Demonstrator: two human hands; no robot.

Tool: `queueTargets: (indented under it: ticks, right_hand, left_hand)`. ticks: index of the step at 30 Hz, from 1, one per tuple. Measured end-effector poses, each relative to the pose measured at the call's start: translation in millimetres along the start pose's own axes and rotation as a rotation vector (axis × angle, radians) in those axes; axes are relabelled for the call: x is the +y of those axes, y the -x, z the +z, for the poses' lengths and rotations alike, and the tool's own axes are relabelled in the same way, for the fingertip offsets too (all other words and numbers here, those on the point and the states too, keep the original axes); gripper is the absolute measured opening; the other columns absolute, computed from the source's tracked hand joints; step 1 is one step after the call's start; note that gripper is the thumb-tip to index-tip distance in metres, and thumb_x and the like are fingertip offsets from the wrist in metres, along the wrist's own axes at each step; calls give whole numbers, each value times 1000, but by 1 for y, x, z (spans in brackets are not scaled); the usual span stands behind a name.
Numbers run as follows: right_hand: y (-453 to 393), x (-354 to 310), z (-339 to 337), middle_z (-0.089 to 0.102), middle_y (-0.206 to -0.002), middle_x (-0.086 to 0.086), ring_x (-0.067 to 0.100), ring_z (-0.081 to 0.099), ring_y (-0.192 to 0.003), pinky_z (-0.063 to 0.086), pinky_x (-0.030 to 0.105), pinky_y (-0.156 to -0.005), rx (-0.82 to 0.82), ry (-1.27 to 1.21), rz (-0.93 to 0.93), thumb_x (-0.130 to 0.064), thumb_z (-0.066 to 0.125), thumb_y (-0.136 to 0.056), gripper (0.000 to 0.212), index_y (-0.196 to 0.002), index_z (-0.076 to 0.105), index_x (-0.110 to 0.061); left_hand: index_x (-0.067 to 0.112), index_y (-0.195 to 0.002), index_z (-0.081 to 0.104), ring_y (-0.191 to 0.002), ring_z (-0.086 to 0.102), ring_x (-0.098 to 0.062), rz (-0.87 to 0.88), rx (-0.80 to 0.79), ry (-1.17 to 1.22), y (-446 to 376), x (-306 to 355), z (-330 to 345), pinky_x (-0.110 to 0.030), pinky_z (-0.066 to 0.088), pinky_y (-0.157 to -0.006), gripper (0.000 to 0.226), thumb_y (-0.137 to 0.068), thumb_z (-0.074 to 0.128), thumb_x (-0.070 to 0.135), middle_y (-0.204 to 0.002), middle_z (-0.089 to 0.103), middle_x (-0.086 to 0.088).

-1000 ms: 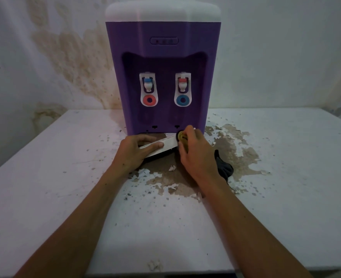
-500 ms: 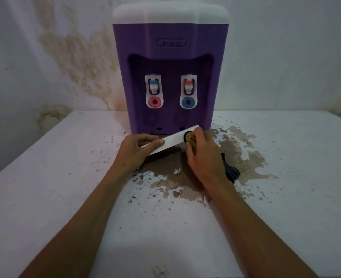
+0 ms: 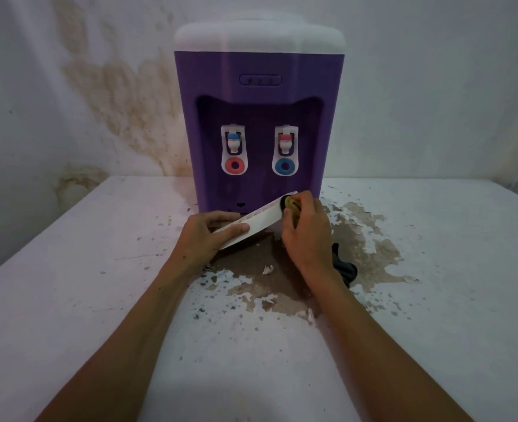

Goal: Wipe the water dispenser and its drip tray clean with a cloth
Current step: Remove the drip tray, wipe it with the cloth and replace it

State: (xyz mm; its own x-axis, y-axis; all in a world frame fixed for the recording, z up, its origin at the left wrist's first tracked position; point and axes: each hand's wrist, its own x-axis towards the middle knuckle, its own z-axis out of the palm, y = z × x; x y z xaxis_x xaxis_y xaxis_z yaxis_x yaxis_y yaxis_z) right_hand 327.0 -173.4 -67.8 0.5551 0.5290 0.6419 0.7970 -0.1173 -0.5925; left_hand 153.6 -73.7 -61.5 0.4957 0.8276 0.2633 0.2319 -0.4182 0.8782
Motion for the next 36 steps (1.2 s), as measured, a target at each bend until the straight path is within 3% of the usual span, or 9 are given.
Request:
queueTargets:
  ticks: [3, 8, 13, 17, 22, 26, 29, 33, 36]
  right_hand:
    - [10, -9, 6, 57, -110, 6, 17, 56, -90, 53, 32, -70, -8, 23, -107, -20, 55, -100, 21, -120, 53, -13]
    - [22, -14, -4, 55, -118, 0, 11, 53, -96, 49, 21, -77, -193, -33, -379, -25, 60, -100, 25, -123, 54, -16]
    - [8, 1, -6, 55, -114, 2, 9, 53, -89, 50, 19, -71, -37, -38, -157, -24, 58, -101, 24, -124, 53, -16]
    - [9, 9, -7, 59, -107, 3, 13, 54, -86, 49, 23, -71, 44, 1, -17, -26, 57, -101, 23, -121, 52, -17]
    - [18, -3, -7, 58, -108, 2, 10, 53, -88, 42, 13, -70, 3, -49, -95, -25, 62, -98, 25, -120, 54, -15]
    - [28, -18, -2, 57, -112, -1, 10, 54, -94, 51, 23, -78, -89, -68, -245, -28, 62, -99, 27, -121, 54, -16]
    - [28, -23, -1, 58, -116, -1, 11, 55, -101, 50, 22, -84, -85, -56, -299, -29, 61, -99, 30, -125, 55, -16]
    - [19, -14, -4, 57, -117, 0, 10, 56, -97, 49, 17, -78, -38, -26, -203, -28, 60, -100, 28, -125, 54, -16]
    - [11, 1, -10, 58, -112, 1, 10, 55, -90, 38, 7, -67, 24, -15, -38, -28, 58, -101, 25, -123, 54, -17]
  left_hand:
    - [27, -114, 77, -101, 66, -6, -13, 25, 36, 0, -1, -3, -21, 53, -84, 37, -81, 80, 44, -109, 73, 11]
    - [28, -116, 77, -97, 67, -2, -56, -10, 73, -1, -2, -12, -24, 56, -84, 53, -70, 79, 55, -108, 73, 13]
    - [28, -117, 76, -102, 62, -4, -77, -57, 60, -3, 0, -11, -26, 54, -85, 45, -75, 83, 44, -115, 70, 10]
    - [28, -117, 76, -105, 60, -5, -108, -108, 103, -1, 4, -15, -28, 53, -90, 57, -64, 81, 50, -116, 69, 11]
    - [24, -118, 74, -110, 59, -16, -120, 12, 311, 3, 5, -14, -26, 57, -79, 41, -79, 81, 34, -121, 65, 4]
    - [21, -113, 77, -105, 68, -21, -148, 101, 418, 3, 5, -14, -37, 62, -85, 34, -81, 82, 30, -114, 72, -2]
    - [20, -108, 79, -97, 73, -18, -160, 94, 442, 6, 6, -11, -34, 63, -77, 31, -80, 83, 31, -108, 75, -4]
    - [25, -105, 80, -105, 65, -19, -194, 91, 403, 6, 7, -8, -34, 63, -78, 30, -79, 83, 40, -114, 69, 1]
    - [27, -103, 81, -112, 57, -21, -200, 66, 356, 4, 5, -10, -32, 59, -79, 30, -78, 81, 43, -121, 63, 1]
